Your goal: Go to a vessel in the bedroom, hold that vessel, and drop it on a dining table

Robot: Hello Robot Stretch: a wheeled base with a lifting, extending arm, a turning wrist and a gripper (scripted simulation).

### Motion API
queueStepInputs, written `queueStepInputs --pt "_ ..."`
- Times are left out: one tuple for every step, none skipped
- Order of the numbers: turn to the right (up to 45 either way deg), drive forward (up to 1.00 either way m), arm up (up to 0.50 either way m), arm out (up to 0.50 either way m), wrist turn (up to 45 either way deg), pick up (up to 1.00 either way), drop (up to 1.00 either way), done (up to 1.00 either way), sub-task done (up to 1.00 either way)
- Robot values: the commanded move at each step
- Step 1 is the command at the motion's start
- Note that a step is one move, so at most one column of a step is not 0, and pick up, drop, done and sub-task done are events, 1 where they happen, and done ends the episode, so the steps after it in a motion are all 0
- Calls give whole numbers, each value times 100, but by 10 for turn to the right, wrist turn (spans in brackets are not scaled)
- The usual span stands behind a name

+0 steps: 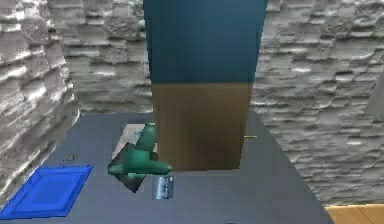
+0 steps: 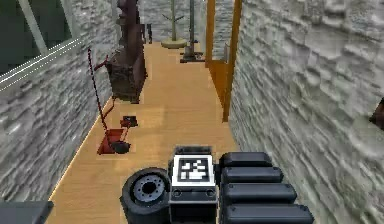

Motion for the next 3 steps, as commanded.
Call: queueStepInputs --pt "450 0 0 0 0 0 0 0 0" --pt "270 0 0 0 0 0 0 0 0" --pt "-450 0 0 0 0 0 0 0 0"
